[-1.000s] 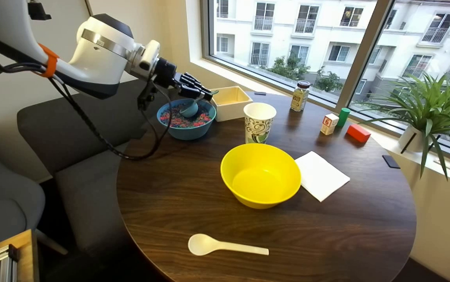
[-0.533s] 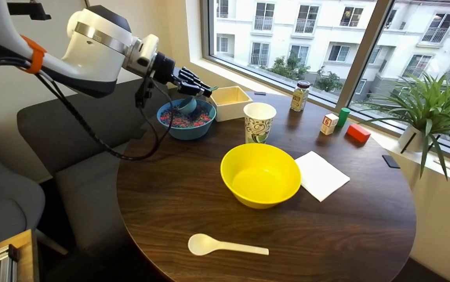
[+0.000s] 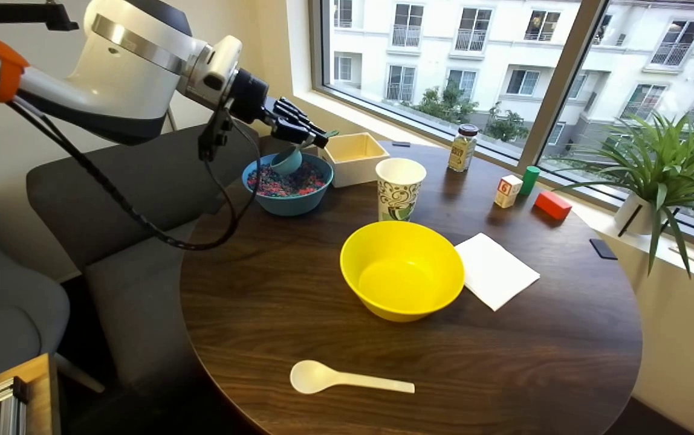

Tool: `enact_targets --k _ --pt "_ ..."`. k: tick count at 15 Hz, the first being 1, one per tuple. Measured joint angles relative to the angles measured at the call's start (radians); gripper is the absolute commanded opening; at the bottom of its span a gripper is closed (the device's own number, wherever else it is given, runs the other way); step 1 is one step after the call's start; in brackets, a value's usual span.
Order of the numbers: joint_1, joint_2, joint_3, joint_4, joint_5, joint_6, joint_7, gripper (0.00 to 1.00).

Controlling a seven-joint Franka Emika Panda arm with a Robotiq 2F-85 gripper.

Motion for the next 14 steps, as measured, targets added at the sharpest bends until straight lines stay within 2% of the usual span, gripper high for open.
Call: enact_targets --k 4,5,9,14 --pt "-0.008 -0.103 -0.013 -0.063 0.048 -0.012 -0.065 0.06" --pt "-0.011 -0.131 -0.016 -0.08 0.055 -0.014 -0.075 0.26" --pt "-0.019 -0.219 -0.027 -0.142 0.059 -0.014 -0.087 0.26" --pt "-0.019 -0.226 -0.027 -0.154 0.059 -0.014 -0.087 0.26"
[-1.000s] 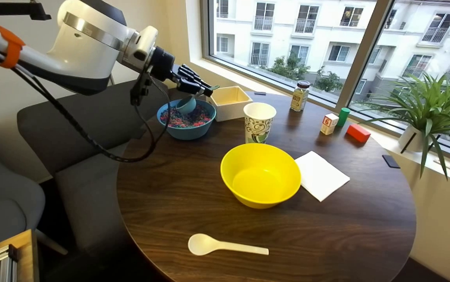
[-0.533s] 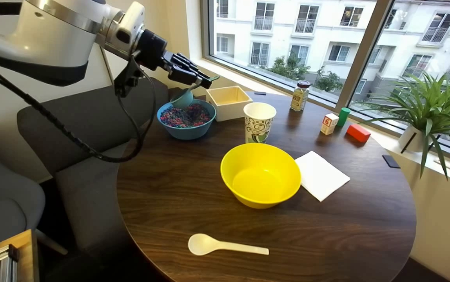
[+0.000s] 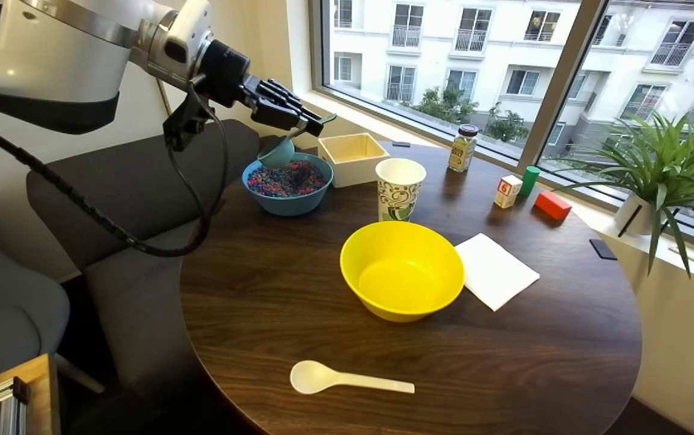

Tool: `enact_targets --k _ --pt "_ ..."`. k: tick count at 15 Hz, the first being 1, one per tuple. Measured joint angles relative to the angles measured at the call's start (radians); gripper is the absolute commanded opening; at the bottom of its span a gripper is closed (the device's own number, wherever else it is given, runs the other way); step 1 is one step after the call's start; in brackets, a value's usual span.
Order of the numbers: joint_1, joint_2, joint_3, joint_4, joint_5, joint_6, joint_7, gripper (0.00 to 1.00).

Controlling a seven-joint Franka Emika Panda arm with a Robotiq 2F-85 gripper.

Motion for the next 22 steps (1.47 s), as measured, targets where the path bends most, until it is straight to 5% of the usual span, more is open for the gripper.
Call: enact_targets --k 1,2,7,12,22 --pt "0.0 0.0 0.0 0.0 0.0 0.0 0.0 0.26" --pt "0.0 0.0 0.0 0.0 0.0 0.0 0.0 0.06" --pt "-0.009 -0.007 -0.009 0.001 -0.005 -0.023 0.0 0.06" --pt "-0.06 -0.068 -0.049 -0.036 -0.03 -0.185 -0.004 0.06" --pt "-0.094 -0.044 -0.066 -0.062 -0.272 -0.449 0.02 0.06"
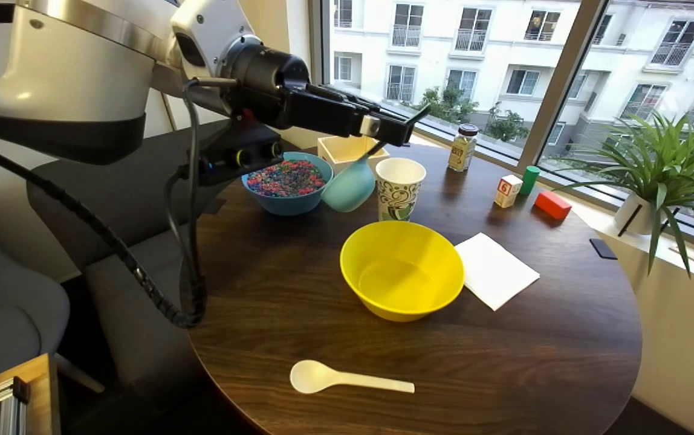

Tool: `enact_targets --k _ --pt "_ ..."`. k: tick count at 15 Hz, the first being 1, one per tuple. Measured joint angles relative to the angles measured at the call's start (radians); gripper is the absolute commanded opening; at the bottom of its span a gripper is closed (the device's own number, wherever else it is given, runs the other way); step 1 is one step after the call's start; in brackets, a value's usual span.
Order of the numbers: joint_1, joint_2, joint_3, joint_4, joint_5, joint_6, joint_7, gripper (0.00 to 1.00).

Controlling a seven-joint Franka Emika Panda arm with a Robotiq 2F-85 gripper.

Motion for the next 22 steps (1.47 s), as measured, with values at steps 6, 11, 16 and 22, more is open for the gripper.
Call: enact_targets --k 6,11,16,22 --pt "-0.002 0.063 -0.008 0.0 -0.192 -0.083 0.041 0.06" --pt "-0.002 0.123 -0.008 0.0 -0.317 -0.155 0.062 0.06" --pt "-0.001 0.167 -0.008 -0.001 -0.43 -0.227 0.07 0.06" --pt "-0.001 0.21 -0.007 -0.001 -0.57 -0.29 0.077 0.06"
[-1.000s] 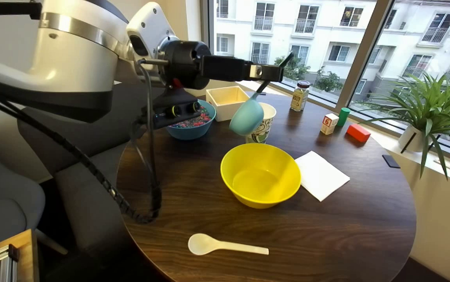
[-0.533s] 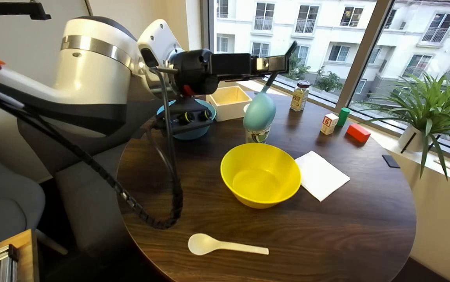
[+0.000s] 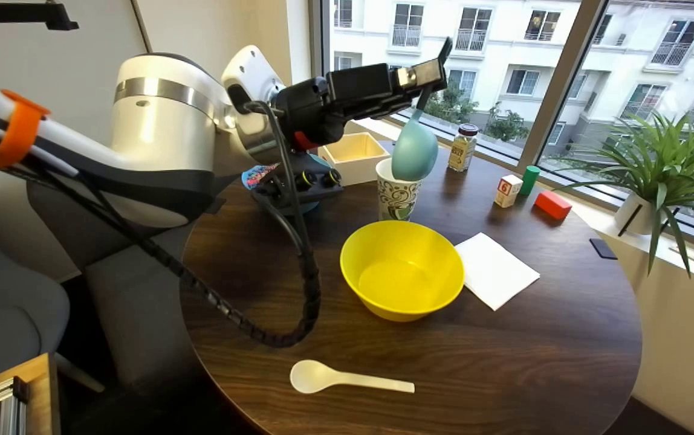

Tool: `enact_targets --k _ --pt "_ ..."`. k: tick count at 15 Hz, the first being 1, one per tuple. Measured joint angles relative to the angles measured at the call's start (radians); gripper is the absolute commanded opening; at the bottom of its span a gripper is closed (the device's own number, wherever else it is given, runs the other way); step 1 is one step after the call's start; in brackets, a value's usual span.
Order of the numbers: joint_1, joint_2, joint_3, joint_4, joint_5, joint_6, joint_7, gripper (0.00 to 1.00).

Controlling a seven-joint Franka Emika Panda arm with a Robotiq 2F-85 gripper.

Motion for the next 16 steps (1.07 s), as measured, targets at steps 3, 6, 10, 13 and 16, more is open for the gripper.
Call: enact_targets --k 3,6,10,13,16 --pt "0.0 0.012 0.0 -0.002 -0.047 -0.031 0.0 0.06" --pt "0.0 0.015 0.0 -0.018 -0.08 -0.076 0.0 0.06" --pt "0.0 0.017 0.0 -0.044 -0.124 -0.128 -0.001 0.06" --pt "-0.001 0.021 -0.001 -0.063 -0.166 -0.162 -0.003 0.06" --pt "-0.001 0.025 -0.006 -0.078 -0.207 -0.18 -0.007 0.06"
